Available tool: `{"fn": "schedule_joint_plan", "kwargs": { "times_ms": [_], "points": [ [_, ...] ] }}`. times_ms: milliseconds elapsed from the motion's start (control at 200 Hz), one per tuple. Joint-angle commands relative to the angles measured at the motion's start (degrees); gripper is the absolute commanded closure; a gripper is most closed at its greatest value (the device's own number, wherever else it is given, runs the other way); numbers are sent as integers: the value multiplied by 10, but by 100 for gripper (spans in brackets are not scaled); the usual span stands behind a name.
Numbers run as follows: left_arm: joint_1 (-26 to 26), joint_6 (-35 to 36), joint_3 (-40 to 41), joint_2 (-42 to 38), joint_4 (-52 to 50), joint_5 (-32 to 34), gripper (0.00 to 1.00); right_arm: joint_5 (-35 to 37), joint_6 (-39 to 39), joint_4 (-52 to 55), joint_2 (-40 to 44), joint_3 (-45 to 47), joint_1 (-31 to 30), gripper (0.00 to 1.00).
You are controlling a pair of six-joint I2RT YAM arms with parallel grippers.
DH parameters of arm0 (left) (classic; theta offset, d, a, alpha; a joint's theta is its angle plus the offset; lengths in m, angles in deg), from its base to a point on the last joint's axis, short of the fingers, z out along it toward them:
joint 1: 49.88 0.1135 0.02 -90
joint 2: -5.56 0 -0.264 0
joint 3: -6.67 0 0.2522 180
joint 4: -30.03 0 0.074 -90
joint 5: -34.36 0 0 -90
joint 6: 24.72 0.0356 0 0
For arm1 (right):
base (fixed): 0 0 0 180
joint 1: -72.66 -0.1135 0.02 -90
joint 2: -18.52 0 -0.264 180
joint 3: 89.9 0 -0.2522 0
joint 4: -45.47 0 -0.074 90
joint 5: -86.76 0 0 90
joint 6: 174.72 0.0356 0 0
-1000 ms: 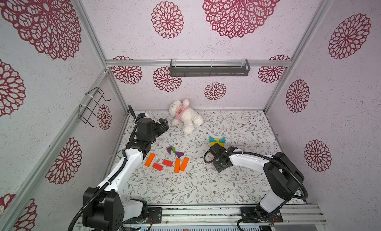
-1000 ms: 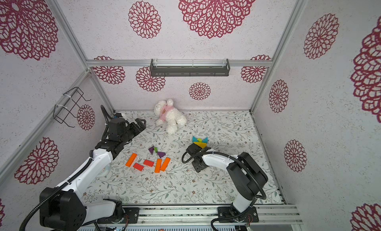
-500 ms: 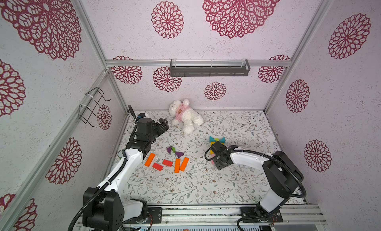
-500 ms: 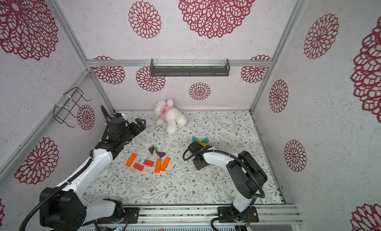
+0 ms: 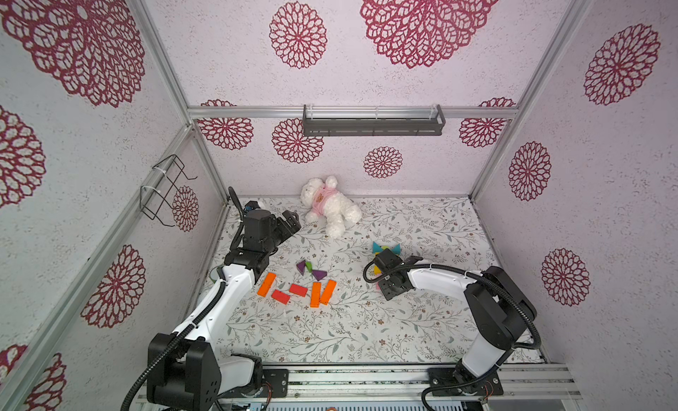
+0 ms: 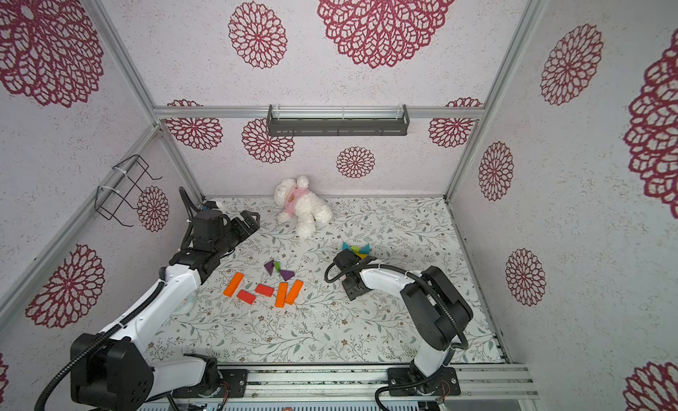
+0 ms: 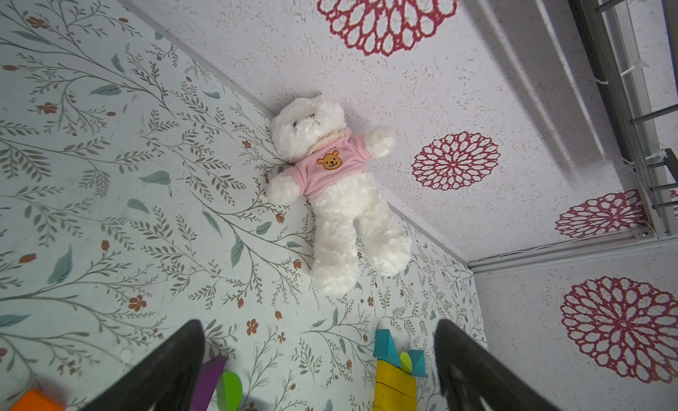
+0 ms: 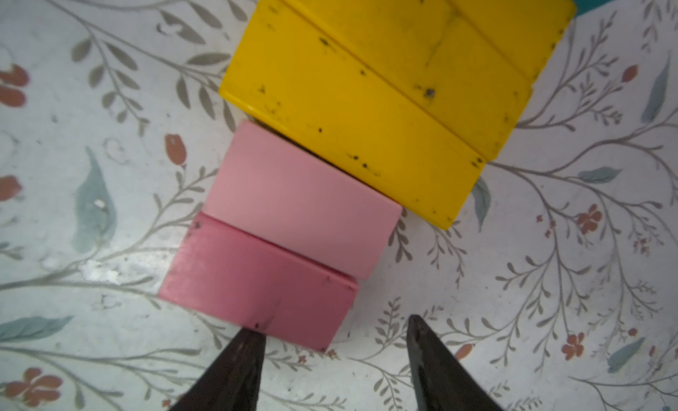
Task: Assemble a carrot with building blocks
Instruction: Assemble the building block at the center of the board, then adjust the building block at the center of the board.
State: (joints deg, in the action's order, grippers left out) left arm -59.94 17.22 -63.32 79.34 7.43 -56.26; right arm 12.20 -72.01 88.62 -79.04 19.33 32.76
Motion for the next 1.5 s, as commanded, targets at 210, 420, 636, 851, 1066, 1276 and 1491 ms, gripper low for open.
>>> {"fn": "schedule_joint_plan", "kwargs": {
  "times_ms": [210, 420, 636, 851, 1066, 1276, 1491],
  "points": [
    [2, -1, -13, 1, 4, 3, 0, 24, 14, 13, 7, -10, 6, 36],
    [2, -1, -13, 2, 5, 2, 0, 29, 16, 9, 0, -16, 9, 36],
    [2, -1, -13, 3, 5, 2, 0, 28, 16, 13, 3, -20, 10, 35],
    [2, 4, -14, 3, 4, 9, 0, 32, 21, 35, 42, -34, 4, 35],
    [15, 30, -30, -5, -15, 34, 0, 69, 32, 105, 159, -120, -8, 35],
    [19, 80, -93, 15, -101, 85, 1, 121, 30, 75, 216, -142, 34, 36],
    [28, 71, -116, 23, -173, 80, 8, 81, 14, 19, 210, -126, 75, 38]
  ]
}}
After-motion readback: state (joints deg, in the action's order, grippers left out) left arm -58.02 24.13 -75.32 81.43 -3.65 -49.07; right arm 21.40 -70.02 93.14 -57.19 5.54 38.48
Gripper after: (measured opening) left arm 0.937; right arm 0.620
